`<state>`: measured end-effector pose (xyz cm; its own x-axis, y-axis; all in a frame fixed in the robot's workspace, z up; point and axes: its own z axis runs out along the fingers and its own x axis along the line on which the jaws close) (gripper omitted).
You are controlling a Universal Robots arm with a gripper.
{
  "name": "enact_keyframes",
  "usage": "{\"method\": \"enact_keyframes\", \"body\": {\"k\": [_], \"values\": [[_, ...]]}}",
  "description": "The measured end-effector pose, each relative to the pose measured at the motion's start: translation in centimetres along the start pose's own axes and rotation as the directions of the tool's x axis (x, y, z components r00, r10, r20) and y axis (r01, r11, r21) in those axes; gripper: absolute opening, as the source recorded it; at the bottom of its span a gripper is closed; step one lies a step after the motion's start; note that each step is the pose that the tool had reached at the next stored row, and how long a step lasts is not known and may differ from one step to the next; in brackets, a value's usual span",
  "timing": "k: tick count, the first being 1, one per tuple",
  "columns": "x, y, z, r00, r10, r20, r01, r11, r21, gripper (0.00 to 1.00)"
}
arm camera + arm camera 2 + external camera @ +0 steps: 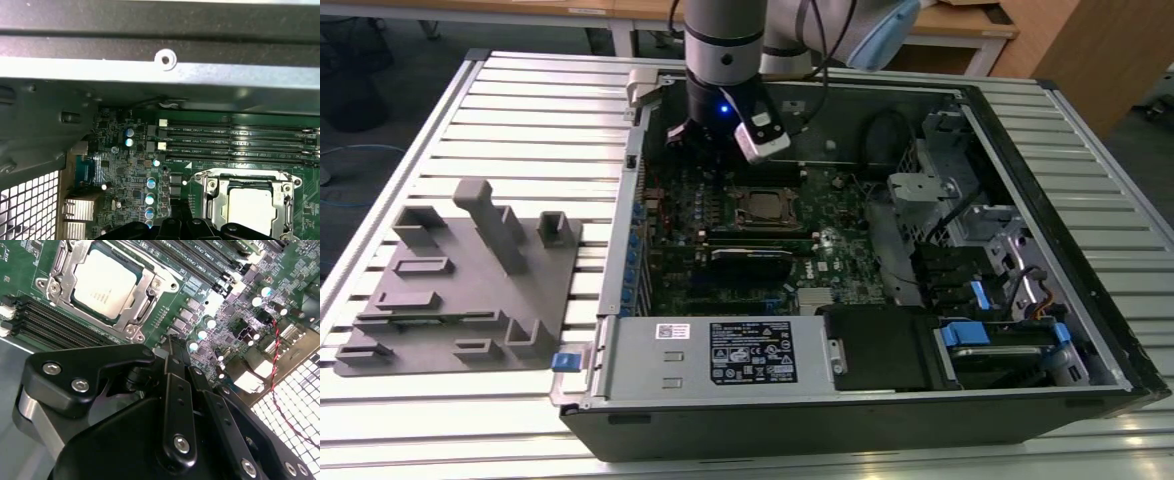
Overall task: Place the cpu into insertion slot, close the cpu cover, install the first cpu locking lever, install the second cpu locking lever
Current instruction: 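Install the first cpu locking lever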
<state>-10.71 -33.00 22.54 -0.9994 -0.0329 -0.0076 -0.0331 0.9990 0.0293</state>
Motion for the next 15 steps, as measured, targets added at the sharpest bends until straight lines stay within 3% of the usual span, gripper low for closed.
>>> {"method": "enact_keyframes", "body": {"k": [5, 12, 14, 15], "values": [[0.02, 0.01, -0.41, 1.0, 0.0, 0.0006, 0.0, 1.0, -0.01, 0.1], [0.0, 0.05, -1.84, 1.0, 0.0, 0.0006, 0.0, 0.9999, -0.0136, 0.1], [0.0, 0.05, -1.93, 1.0, 0.0, 0.0021, 0.0, 0.9996, -0.0278, 0.1], [0.0, 0.05, -1.94, 1.0, 0.0, 0.0036, 0.0, 0.999, -0.0444, 0.1]]}}
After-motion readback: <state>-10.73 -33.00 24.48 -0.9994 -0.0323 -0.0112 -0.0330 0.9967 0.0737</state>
